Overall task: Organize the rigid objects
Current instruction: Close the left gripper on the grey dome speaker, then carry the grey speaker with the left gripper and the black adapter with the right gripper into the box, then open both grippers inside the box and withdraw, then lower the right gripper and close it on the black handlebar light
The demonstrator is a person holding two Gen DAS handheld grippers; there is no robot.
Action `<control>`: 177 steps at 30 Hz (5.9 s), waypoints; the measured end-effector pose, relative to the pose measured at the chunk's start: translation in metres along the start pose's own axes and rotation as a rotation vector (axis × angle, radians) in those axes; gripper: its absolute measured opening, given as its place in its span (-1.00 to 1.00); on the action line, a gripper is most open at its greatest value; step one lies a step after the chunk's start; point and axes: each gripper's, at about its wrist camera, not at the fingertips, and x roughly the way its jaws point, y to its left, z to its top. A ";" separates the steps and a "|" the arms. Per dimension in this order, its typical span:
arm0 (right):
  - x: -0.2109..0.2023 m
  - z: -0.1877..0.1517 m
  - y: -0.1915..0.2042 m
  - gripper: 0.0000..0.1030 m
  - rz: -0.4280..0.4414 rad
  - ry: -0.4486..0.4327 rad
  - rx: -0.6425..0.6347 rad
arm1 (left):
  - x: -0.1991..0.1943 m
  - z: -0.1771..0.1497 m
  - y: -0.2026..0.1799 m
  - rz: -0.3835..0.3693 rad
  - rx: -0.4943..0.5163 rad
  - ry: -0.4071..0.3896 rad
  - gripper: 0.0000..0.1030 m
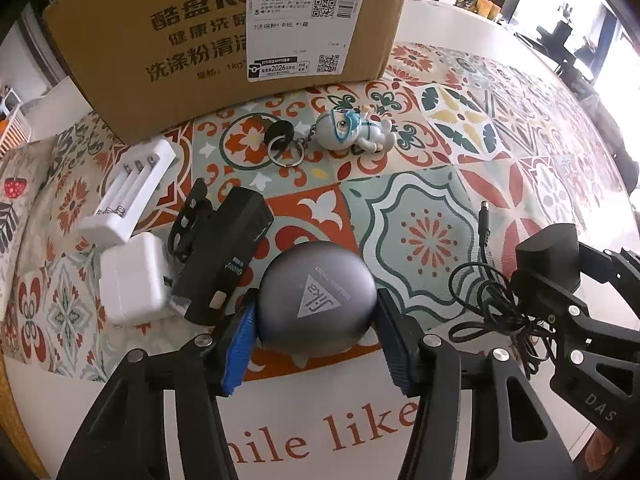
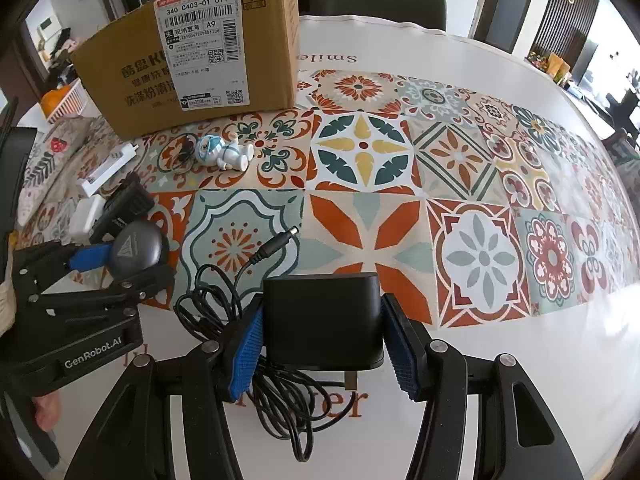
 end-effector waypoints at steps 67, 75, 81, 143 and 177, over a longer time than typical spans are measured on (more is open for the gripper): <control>-0.154 0.127 0.081 0.09 0.086 -0.459 -0.079 | -0.221 0.074 0.090 0.035 -0.008 -0.518 0.07; -0.147 0.161 0.081 0.09 0.075 -0.482 -0.081 | -0.212 0.105 0.098 0.022 -0.004 -0.506 0.07; -0.133 0.181 0.082 0.09 0.070 -0.479 -0.089 | -0.197 0.128 0.104 0.021 -0.006 -0.473 0.07; -0.112 0.150 0.118 0.59 0.057 -0.417 -0.145 | -0.187 0.066 0.130 0.234 -0.154 -0.444 0.95; -0.022 0.079 0.155 0.61 0.167 -0.065 -0.471 | -0.115 -0.028 0.130 0.371 -0.299 -0.181 0.97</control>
